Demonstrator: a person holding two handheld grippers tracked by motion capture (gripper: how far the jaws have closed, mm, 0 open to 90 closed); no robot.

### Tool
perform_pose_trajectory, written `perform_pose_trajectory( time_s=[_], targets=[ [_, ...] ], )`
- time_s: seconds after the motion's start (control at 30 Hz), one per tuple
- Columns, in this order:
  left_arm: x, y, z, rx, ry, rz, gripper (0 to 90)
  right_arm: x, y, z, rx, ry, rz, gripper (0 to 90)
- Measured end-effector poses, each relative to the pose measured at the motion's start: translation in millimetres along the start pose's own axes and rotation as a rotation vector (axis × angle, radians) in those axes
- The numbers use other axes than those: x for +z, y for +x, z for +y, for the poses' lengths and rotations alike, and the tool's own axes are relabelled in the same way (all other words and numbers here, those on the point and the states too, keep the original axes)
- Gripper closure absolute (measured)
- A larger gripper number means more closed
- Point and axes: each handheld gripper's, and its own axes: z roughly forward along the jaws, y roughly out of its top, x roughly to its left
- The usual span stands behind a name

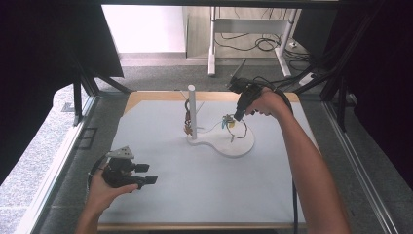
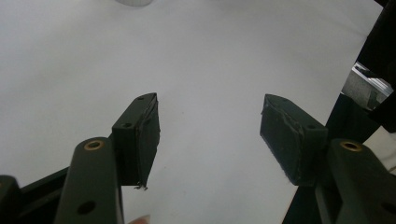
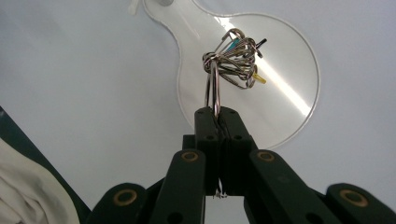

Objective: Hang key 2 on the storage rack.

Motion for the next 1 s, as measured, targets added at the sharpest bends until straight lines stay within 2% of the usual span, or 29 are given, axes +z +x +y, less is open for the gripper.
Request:
perform_pose_trajectory(
  time_s=[0.13, 0.37, 0.57, 0.73, 0.83, 1.0],
  targets=[
    [-1.4, -0.3, 0.2, 0.002, -0.002, 0.000, 38.1, 1.0, 0.5, 7.3, -0.007, -0.014, 0.001, 87.8],
    [-3.6, -0.1, 0.2, 0.000, -0.010, -0.003, 38.1, 2.3, 2.4, 20.3, -0.003, -0.015, -0.031, 87.8],
    [-5.5, -1.0, -0.1, 0.002, -0.013, -0.004, 38.1, 3.0, -0.5, 28.1, -0.005, -0.018, -0.030, 87.8],
    [-8.7, -0.1, -1.1, 0.003, -0.027, -0.009, 38.1, 0.5, -1.5, 43.1, 0.013, -0.057, -0.039, 87.8],
    [-8.9, 0.2, -1.7, 0.001, -0.029, -0.010, 38.1, 0.1, -1.4, 52.5, 0.008, -0.068, -0.054, 87.8],
    [-12.1, 0.7, -3.1, -0.001, -0.042, -0.017, 38.1, 3.3, -1.5, 67.7, 0.015, -0.076, -0.053, 87.8]
  ],
)
